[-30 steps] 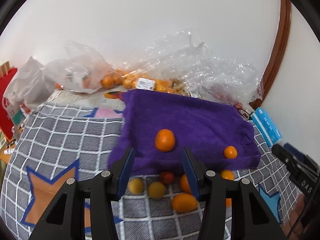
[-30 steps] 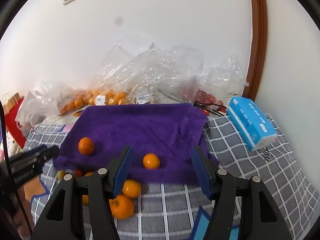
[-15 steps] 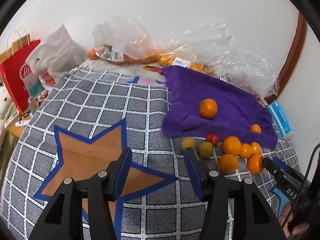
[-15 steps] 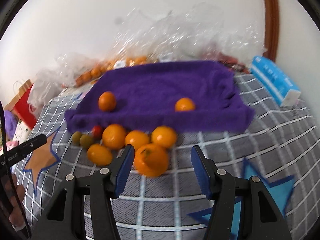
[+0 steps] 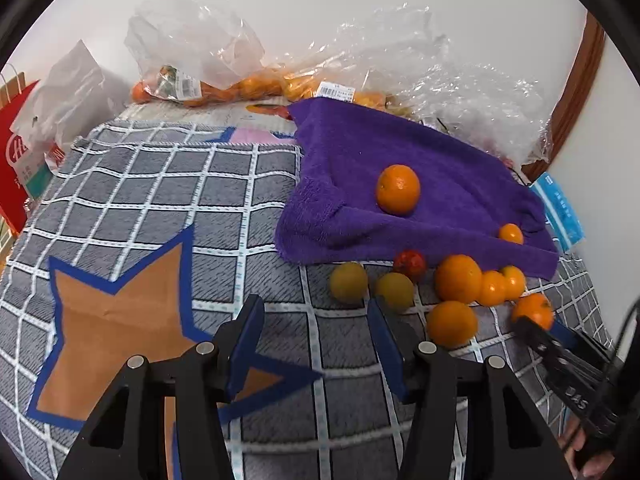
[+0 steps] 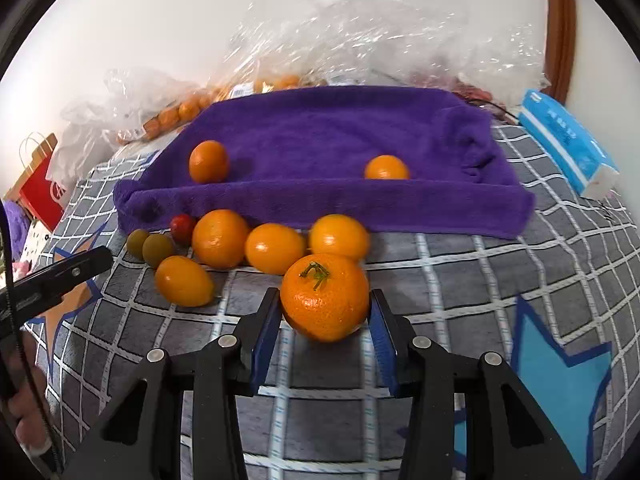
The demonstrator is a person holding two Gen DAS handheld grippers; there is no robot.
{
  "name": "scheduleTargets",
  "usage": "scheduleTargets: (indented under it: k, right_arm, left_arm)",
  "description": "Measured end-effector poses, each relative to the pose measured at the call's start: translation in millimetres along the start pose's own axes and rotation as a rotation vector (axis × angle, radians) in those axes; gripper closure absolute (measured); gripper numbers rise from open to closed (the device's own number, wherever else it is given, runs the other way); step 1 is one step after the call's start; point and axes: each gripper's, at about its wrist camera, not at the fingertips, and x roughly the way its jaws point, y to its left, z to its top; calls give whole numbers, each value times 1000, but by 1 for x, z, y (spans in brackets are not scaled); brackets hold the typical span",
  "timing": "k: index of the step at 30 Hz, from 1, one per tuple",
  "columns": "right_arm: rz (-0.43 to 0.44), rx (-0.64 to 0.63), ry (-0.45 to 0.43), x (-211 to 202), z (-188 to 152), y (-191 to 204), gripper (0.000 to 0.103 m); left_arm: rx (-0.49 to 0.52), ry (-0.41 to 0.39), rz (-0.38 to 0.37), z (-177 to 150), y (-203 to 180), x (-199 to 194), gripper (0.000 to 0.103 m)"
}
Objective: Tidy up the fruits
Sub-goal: 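Withdraw both open grippers from the purple towel, then grasp the large orange with a green stem with the right gripper while the left grasps a yellow fruit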
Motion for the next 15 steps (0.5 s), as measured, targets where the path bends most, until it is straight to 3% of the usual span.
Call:
scheduleTargets:
  k: [7, 10, 13, 14, 15]
  right_arm:
    - [-69, 7, -10, -1, -1, -28, 59]
    - [-56, 25, -7, 1, -1, -35, 59]
    - [-54, 26, -15, 2, 1, -34, 59]
    - [-57, 20, -19, 2, 2, -33, 59]
    - [-63, 13, -21, 3, 2, -32, 59]
  left_arm:
    - [-6, 9, -6, 4, -8, 15, 54]
    - [8, 2, 18, 6, -15, 21, 60]
    - [46, -3, 46, 6, -21, 24, 71]
    - [62, -15, 62, 5, -23, 24, 80]
    - [69, -17, 64, 4, -23, 24, 80]
